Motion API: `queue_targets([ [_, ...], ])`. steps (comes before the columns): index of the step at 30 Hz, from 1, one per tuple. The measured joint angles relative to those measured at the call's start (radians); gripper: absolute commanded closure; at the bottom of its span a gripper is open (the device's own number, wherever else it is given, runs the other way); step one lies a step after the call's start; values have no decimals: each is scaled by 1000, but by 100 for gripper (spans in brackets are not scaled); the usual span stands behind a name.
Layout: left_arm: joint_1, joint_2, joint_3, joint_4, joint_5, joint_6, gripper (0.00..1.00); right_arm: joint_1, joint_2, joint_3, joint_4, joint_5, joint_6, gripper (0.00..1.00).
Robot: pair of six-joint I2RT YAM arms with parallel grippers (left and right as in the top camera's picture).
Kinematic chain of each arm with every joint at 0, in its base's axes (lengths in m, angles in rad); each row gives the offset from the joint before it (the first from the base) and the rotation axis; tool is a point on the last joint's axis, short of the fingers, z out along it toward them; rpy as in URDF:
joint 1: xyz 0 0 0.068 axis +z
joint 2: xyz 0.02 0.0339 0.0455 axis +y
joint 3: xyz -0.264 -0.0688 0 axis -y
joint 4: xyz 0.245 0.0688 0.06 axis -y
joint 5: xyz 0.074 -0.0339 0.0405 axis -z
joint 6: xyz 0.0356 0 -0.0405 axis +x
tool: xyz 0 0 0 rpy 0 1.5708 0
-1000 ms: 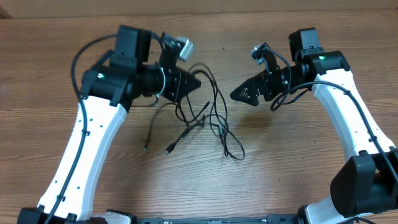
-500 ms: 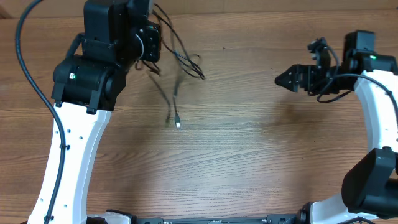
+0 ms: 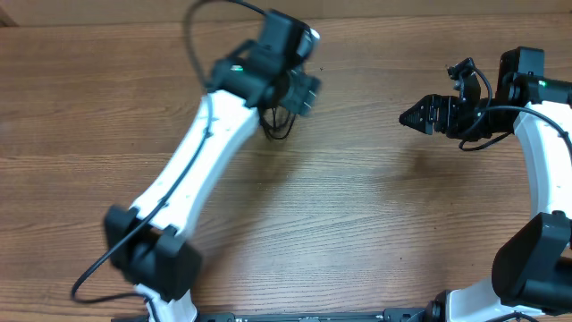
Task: Untangle cables
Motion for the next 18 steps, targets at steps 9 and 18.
queue_targets([
  [9, -73, 44, -1, -9, 22, -2, 0, 0, 0, 0, 1, 0, 0, 0],
  [18, -71, -122, -1, -8, 19, -14, 0, 0, 0, 0, 11, 0, 0, 0],
])
